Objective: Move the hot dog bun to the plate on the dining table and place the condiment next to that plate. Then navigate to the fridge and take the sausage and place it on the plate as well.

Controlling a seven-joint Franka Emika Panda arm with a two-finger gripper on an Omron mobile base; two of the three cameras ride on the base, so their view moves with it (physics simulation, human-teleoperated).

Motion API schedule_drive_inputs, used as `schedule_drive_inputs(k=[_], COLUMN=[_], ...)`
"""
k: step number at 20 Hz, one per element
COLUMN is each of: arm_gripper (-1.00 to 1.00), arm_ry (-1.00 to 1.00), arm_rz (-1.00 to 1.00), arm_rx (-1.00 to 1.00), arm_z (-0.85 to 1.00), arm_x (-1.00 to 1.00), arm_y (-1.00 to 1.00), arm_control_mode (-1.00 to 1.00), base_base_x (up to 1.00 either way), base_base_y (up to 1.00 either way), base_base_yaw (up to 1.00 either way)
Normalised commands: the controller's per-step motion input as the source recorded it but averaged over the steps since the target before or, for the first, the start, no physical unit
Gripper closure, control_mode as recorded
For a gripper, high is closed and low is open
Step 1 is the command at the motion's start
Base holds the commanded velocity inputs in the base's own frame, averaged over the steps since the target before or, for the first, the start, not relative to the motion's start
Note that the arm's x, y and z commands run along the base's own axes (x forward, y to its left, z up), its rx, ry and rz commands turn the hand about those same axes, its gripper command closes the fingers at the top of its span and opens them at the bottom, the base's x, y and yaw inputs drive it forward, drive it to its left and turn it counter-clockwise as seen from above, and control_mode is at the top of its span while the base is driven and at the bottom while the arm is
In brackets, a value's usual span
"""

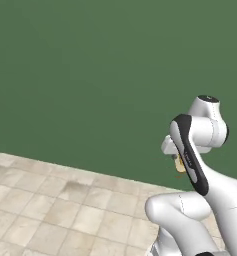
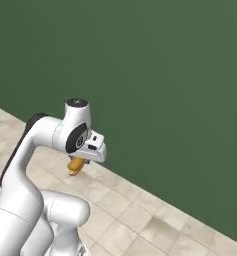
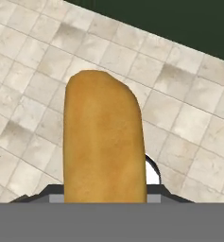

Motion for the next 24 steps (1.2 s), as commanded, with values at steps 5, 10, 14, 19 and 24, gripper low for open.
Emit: schedule_drive_inputs(k=[5,10,14,19,24], arm_gripper=[1.0,1.0,1.0,1.0,1.0], arm_ry=[0.0,0.0,0.0,0.0,0.0], arm_rz=[0.0,0.0,0.0,0.0,0.0], arm_rx=[0.0,0.0,0.0,0.0,0.0], arm_z=[0.0,0.0,0.0,0.0,0.0], arm_x=[0.0,0.0,0.0,0.0,0.0], arm_y=[0.0,0.0,0.0,0.0,0.0], arm_control_mode=[1.0,1.0,1.0,1.0,1.0], base_base_x=[1.0,1.0,1.0,1.0,1.0], base_base_y=[0.0,0.0,0.0,0.0,0.0], base_base_yaw=[0.5,0.5,0.5,0.52,0.5])
